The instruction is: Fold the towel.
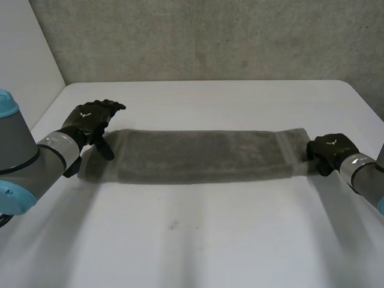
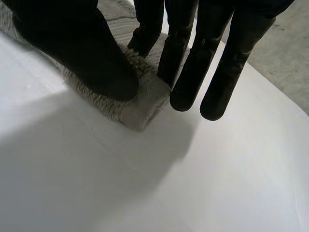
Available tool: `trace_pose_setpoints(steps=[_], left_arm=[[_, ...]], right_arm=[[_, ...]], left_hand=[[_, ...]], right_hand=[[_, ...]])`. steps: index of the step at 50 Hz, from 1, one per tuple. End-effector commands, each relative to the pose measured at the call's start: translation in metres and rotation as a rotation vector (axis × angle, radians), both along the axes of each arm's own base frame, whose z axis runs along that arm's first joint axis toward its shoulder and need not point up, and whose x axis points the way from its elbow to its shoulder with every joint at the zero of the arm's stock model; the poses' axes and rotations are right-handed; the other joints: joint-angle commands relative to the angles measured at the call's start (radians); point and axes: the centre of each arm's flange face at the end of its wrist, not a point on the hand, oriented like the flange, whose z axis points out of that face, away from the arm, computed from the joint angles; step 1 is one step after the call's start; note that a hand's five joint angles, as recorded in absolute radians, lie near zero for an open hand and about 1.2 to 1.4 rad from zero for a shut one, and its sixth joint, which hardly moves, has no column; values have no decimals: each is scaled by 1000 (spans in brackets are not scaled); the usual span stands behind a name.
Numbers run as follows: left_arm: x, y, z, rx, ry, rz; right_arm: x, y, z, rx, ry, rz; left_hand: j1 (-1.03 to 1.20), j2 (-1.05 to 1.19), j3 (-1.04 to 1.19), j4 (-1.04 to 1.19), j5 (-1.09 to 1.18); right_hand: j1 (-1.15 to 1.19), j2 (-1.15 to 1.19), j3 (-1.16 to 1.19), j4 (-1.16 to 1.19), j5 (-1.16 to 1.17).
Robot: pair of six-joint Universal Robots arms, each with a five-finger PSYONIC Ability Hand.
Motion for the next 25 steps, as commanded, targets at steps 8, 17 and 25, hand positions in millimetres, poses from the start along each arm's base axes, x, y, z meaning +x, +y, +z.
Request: trace_pose_setpoints(steps=[8, 17, 25], left_arm=[[1, 4, -3, 14, -1, 3], [16, 9, 1, 18, -1, 38], [18, 9, 3, 6, 0, 44]], right_arm=[[-54, -24, 20, -69, 9, -134], [-128, -56, 65, -157, 91, -223], [-14, -52, 122, -279, -8, 30]], left_hand=[[-1, 9, 6, 6, -28], [-1, 9, 6, 6, -28], [-1, 9, 6, 6, -28]], right_hand=[[117, 276, 284, 283, 294], [117, 276, 284, 283, 294], [117, 276, 284, 283, 294]])
